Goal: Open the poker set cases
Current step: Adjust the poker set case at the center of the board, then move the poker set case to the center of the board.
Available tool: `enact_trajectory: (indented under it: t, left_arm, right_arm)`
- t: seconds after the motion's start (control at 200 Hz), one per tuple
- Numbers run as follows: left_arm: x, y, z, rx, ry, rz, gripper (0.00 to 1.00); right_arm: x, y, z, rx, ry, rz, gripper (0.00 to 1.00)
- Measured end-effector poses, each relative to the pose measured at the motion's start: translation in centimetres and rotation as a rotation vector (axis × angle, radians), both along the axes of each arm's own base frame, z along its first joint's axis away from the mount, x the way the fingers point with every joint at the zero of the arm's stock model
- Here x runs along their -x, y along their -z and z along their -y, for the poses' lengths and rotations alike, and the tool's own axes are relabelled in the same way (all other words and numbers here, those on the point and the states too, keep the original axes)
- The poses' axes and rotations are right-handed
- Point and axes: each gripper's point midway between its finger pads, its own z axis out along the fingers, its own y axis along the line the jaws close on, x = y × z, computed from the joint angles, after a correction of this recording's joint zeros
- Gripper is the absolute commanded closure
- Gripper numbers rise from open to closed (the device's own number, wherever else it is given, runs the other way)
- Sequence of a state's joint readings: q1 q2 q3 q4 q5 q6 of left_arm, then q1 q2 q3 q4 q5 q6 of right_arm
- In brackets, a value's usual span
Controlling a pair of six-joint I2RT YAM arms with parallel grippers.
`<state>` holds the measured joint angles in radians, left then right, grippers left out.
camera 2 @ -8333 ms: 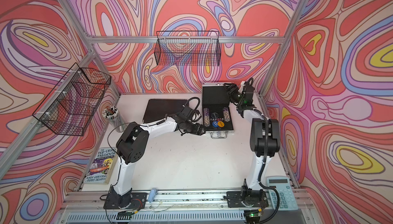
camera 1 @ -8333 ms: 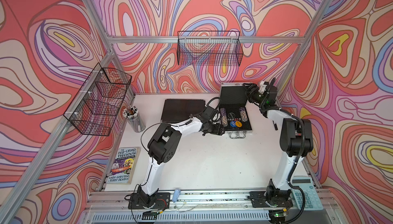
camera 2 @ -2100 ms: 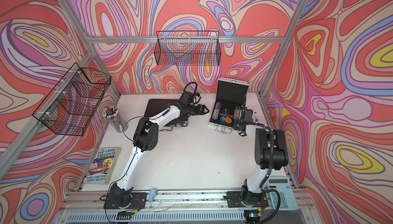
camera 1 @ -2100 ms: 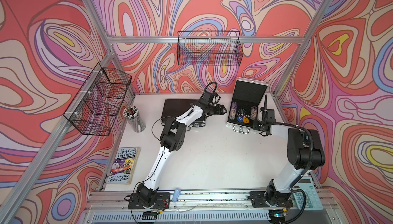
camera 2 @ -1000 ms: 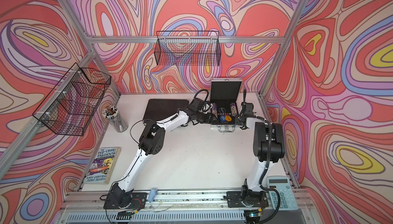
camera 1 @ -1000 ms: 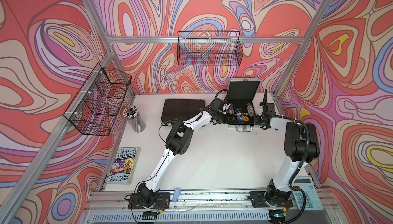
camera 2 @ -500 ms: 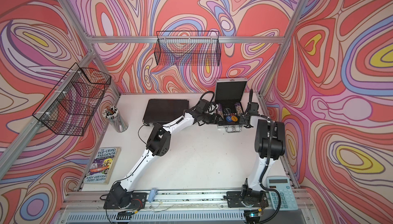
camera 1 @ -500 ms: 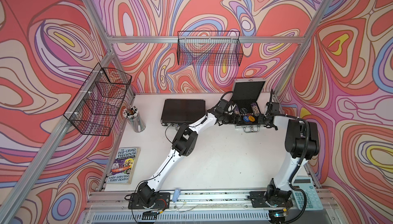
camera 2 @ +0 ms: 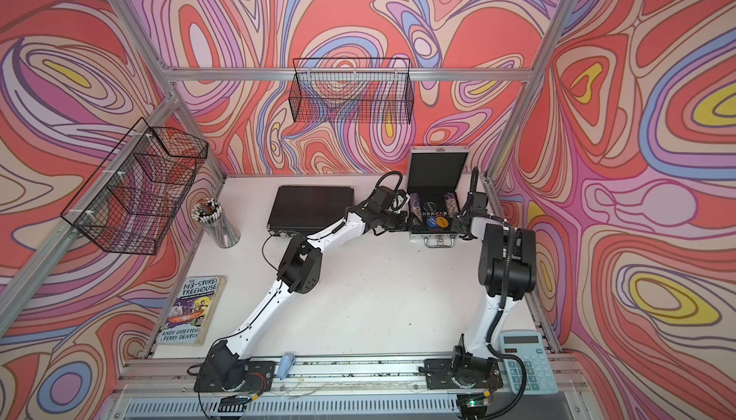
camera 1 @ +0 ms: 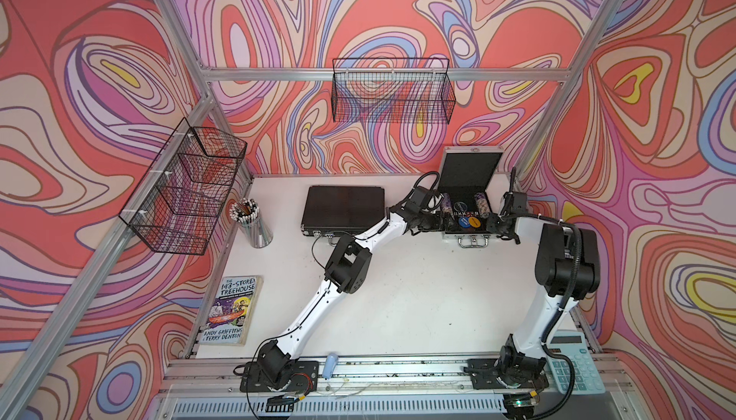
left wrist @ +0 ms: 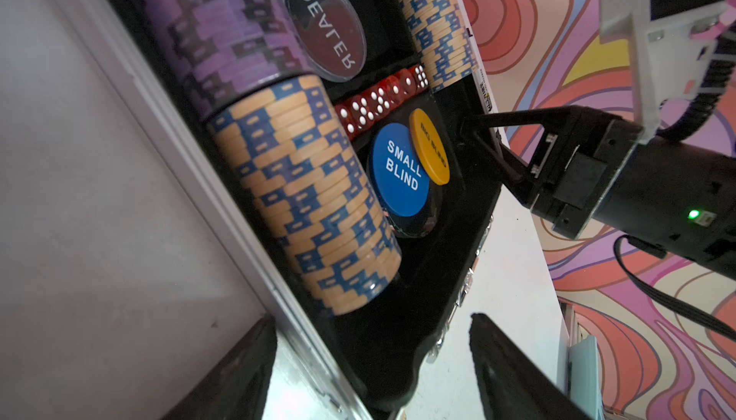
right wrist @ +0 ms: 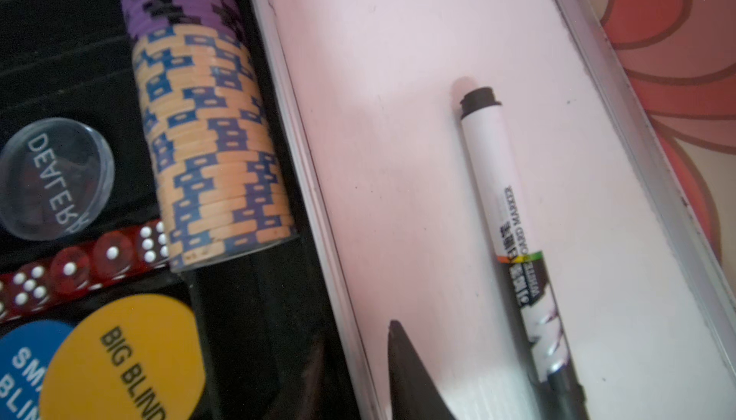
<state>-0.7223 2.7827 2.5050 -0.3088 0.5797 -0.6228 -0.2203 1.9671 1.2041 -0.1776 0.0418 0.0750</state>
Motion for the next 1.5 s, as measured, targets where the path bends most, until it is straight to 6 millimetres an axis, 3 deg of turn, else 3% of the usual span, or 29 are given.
enact_trajectory:
  t: [0.215, 0.446, 0.581, 0.716, 0.841, 0.916, 1.042, 1.127, 1.197, 1.372, 1.497]
  left_arm:
    - [-0.2, 0.1, -0.6, -0.001, -0.008, 0.007, 0.15]
    - [-2.0, -1.7, -4.3, -0.025, -0.06, 0.031, 0.12]
    - [-3.5, -5.4, -6.9, -0.026, -0.1, 0.103, 0.11]
    - [-3.5, -11.0, -10.0, -0.028, -0.131, 0.202, 0.11]
    - [-2.2, -15.6, -14.5, -0.051, -0.174, 0.297, 0.11]
    - [-1.7, -16.8, -18.5, -0.079, -0.228, 0.326, 0.11]
    - [-1.9, -16.5, -28.1, -0.184, -0.404, 0.345, 0.1]
    - [-1.8, -15.3, -34.3, -0.273, -0.537, 0.327, 0.1]
    - [-1.2, -14.5, -38.0, -0.327, -0.621, 0.307, 0.1]
    - [0.2, -12.8, -44.3, -0.398, -0.774, 0.247, 0.09]
    - [-0.1, -12.1, -47.5, -0.419, -0.855, 0.209, 0.08]
  right_arm:
    - [0.2, 0.1, 0.3, 0.003, 0.029, -0.007, 0.63]
    - [0.9, -0.3, 0.6, 0.008, 0.052, -0.026, 0.55]
    - [1.3, -1.5, 1.0, 0.007, 0.067, -0.023, 0.54]
    - [1.1, -4.4, 0.9, 0.003, 0.065, 0.035, 0.52]
    - [0.7, -8.5, -0.2, -0.028, 0.028, 0.148, 0.51]
    - [0.8, -10.8, -1.3, -0.037, 0.0, 0.209, 0.51]
    - [0.6, -13.3, -5.8, -0.053, -0.093, 0.271, 0.5]
    - [0.5, -13.4, -10.7, -0.075, -0.19, 0.276, 0.5]
    - [0.8, -13.0, -15.0, -0.102, -0.263, 0.271, 0.49]
    - [1.6, -12.1, -25.4, -0.218, -0.42, 0.27, 0.46]
    - [0.6, -10.9, -32.3, -0.288, -0.509, 0.254, 0.44]
